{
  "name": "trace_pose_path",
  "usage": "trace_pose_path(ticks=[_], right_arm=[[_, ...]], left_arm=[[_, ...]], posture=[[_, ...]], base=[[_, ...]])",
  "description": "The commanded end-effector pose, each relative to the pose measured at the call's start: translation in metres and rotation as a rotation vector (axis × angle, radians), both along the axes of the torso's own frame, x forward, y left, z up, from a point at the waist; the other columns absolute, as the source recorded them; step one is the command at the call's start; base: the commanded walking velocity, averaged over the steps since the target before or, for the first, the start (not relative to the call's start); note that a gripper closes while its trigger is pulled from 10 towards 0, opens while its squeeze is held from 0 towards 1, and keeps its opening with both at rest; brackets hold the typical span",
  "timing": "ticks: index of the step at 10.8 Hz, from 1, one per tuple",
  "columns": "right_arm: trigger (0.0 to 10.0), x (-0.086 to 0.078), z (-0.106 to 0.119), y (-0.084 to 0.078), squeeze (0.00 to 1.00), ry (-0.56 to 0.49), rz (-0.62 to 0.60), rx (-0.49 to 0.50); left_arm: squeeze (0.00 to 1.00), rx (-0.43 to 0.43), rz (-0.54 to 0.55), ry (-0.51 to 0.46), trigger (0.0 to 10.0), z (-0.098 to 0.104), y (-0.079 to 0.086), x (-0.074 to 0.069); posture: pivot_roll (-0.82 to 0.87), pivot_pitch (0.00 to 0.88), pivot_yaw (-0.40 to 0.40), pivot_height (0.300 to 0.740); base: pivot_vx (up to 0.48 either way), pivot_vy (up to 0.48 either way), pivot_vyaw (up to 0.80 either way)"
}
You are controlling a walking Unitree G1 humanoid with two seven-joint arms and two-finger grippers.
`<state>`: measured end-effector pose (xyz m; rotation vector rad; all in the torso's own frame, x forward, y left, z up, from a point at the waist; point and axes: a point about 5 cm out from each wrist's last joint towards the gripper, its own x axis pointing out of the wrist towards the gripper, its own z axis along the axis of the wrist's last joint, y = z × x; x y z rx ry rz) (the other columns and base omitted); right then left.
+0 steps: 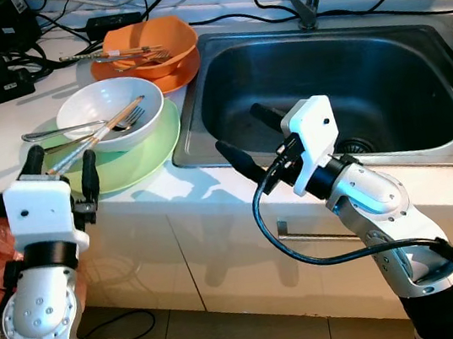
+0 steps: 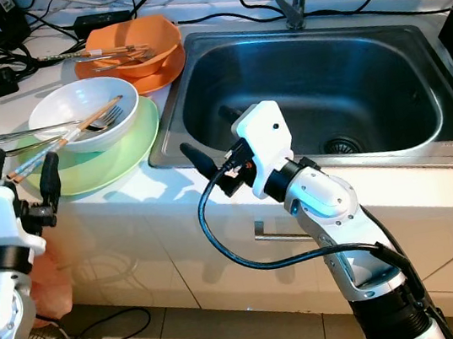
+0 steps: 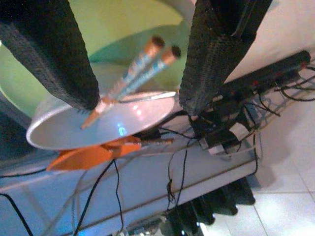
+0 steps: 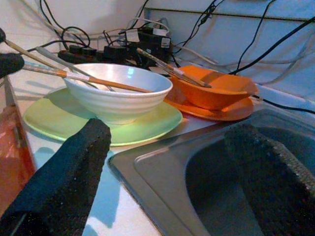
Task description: Kitchen organization
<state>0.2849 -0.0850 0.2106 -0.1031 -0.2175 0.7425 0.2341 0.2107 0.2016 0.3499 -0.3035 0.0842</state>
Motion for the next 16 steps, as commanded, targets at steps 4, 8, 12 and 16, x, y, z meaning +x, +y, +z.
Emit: trace_pose_path(ticks=[4, 8, 12, 16], right_arm=[[10.0, -0.003, 0.0, 0.001, 0.0, 0.003, 0.018, -0.01], [10.0, -0.005, 0.0, 0.002, 0.0, 0.001, 0.021, -0.013], [10.0, -0.005, 0.0, 0.003, 0.0, 0.004, 0.015, -0.009], [10.0, -0.004, 0.0, 0.003, 0.0, 0.005, 0.005, -0.003]], left_arm=[[0.0, -0.028, -0.063, 0.052, 10.0, -0.012, -0.006, 0.004], [0.0, -0.059, -0.058, 0.072, 10.0, -0.017, -0.002, 0.011], [0.0, -0.07, -0.089, 0.037, 10.0, -0.011, -0.008, 0.028], [0.0, -0.044, -0.136, -0.019, 0.0, -0.005, -0.016, 0.04]], posture=[[0.06, 0.122, -0.013, 0.74], [0.05, 0.129, -0.013, 0.74], [0.05, 0.132, -0.011, 0.74], [0.05, 0.134, -0.009, 0.74]], base=[[0.0, 0.0, 0.0], [0.0, 0.0, 0.0], [0.0, 0.0, 0.0], [0.0, 0.0, 0.0]])
